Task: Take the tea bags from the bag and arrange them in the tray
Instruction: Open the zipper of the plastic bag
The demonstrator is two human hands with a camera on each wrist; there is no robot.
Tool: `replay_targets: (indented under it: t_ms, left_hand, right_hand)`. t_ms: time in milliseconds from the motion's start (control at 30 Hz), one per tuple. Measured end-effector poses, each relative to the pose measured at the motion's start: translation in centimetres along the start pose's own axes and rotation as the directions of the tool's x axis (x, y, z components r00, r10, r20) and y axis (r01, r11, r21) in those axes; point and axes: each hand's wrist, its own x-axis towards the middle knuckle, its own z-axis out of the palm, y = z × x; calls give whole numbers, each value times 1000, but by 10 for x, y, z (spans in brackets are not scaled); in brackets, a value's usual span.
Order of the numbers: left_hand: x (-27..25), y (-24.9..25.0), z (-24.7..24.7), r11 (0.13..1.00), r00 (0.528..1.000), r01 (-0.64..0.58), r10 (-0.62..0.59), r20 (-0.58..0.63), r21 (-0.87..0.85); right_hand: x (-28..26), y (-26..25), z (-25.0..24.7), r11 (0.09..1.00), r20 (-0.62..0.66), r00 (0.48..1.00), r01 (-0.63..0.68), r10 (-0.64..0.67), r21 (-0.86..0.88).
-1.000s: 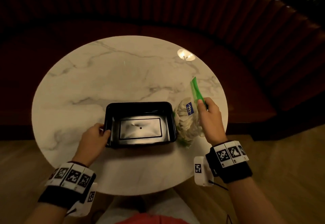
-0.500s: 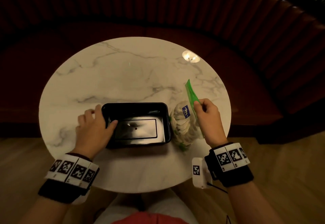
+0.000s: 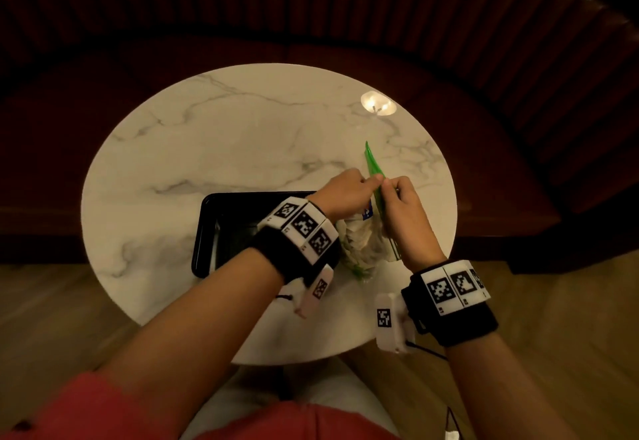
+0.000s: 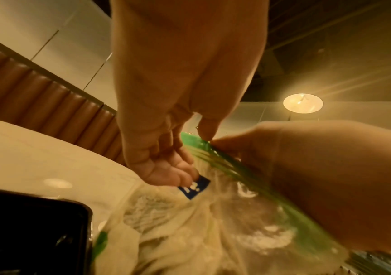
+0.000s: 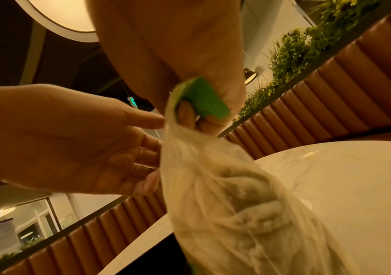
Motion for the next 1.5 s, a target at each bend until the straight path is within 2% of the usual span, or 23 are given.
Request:
replay_targets:
  t_ms: [133,300,433,533,633,700,800,933,1033,1100,1233,1300,1367,1433,1467,1500]
  left_hand:
    - [3,1,10,994,999,-11,7,-33,-110]
    - [-1,2,13,997,997,-55,52,-51,-53]
    - [-3,-1,20,997,996,-75,74,-54,-20]
    - [-4,-1,23,996,995,-84,84,-57,-4]
    - [-5,-5,26,995,995,-92,93,-34,28]
    - [-7,-6,25,995,995,-93,94,-42,24]
    - [-7,-4,19,996,990,-88,86,-109,-5]
    - [-8,0,9,989,975,-127,138,-173,73]
    - [-7,6,-2,974,960,-143,179,-214,176]
    - [-4,10,-12,968,960,-146,189,-207,205]
    - [1,17,-20,958,976,-139,174,-127,250]
    - [1,22,-18,900,969,-183,234,-84,396]
    - [0,25,-10,775,953,-246,303,0,583]
    - [2,27,-3,647,941,-297,321,102,702]
    - [5,26,-2,616,942,-305,306,136,726]
    - [9,25,-1,622,950,-293,276,146,726]
  right_hand:
    - [5,2,0,1000,54,998,-14,14,-4]
    - [10,6,-7,994,49,998,49,-44,-100]
    - [12,16,-9,987,20,999,49,-46,-150]
    - [14,21,-8,991,-9,1000,6,-8,-135]
    - [21,28,-17,994,-84,992,-95,91,-51]
    - [23,28,-23,993,-91,989,-118,117,-10]
    - [21,19,-31,998,-103,993,-57,57,4]
    - [15,6,-47,977,-153,977,122,-150,-177]
    - [16,2,-67,941,-194,954,166,-229,-297]
    - [18,2,-79,922,-183,951,177,-251,-345]
    - [20,-2,-89,848,-64,962,203,-267,-489]
    - [24,-6,-89,832,-18,964,219,-265,-510]
    - [26,-10,-87,805,33,964,239,-264,-544]
    - [28,-13,-84,771,62,962,252,-267,-585]
    - [28,-14,-83,764,63,963,247,-263,-595]
    - [28,-14,-82,763,57,965,238,-256,-602]
